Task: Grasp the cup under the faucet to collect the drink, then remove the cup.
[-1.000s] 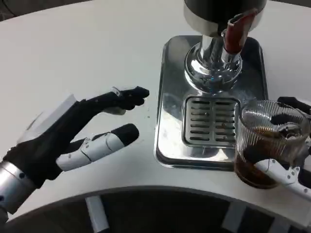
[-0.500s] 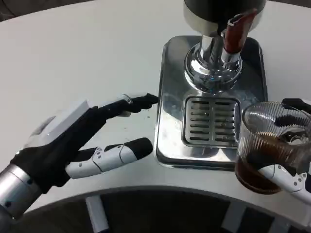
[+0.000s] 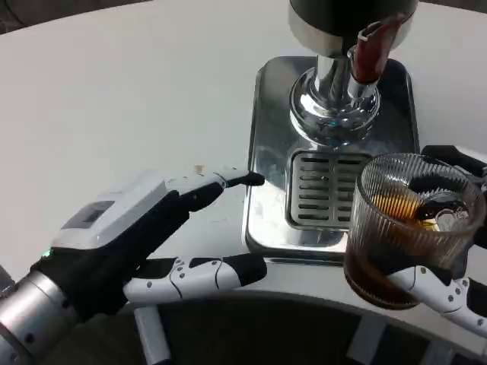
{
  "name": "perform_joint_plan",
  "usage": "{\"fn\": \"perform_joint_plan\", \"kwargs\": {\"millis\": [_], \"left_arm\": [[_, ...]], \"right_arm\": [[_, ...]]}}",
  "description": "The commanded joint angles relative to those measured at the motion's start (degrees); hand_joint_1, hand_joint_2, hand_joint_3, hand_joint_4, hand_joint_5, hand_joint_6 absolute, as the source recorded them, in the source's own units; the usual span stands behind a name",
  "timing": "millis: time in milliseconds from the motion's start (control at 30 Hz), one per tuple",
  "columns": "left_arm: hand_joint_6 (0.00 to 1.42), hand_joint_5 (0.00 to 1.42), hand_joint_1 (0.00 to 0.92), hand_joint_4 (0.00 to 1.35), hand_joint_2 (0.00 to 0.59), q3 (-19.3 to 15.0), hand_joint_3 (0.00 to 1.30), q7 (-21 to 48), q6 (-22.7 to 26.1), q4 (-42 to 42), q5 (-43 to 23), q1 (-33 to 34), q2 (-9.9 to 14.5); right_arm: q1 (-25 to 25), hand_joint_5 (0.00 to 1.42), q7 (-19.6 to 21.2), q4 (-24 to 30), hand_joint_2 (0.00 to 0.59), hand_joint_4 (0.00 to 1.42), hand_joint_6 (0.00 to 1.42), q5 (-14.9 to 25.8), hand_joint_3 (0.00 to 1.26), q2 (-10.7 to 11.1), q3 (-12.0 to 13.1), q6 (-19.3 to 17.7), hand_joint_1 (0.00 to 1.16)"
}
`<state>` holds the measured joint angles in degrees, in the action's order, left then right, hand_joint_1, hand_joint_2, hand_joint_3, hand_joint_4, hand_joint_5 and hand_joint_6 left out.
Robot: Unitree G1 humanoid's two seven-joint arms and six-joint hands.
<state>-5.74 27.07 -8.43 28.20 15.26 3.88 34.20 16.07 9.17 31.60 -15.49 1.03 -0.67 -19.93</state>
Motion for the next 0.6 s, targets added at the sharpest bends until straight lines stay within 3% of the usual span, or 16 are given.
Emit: {"fn": "perform_joint_plan", "kwargs": {"millis": [33,600], "left_arm": [[0.15,0.10,0.000,0.09,0.123,0.29,0.17,0.94,1.13,1.98,1.32,-1.84,1.38],[0.13,0.04,0.000,0.01,0.114,-0.53,0.11,3.10,5.42,8.92,1.68,-3.65,3.33]], "right_arm": [[0.71,1.12,-0.54,2.92,0.104,0.91,1.31,0.39,0.78,-0.40,-1.49,-3.06,0.98],[-0.82,1.13,-2.36,3.82,0.099,0.92,1.31,0.16,0.79,-0.12,-4.00,-3.10,0.99]]}}
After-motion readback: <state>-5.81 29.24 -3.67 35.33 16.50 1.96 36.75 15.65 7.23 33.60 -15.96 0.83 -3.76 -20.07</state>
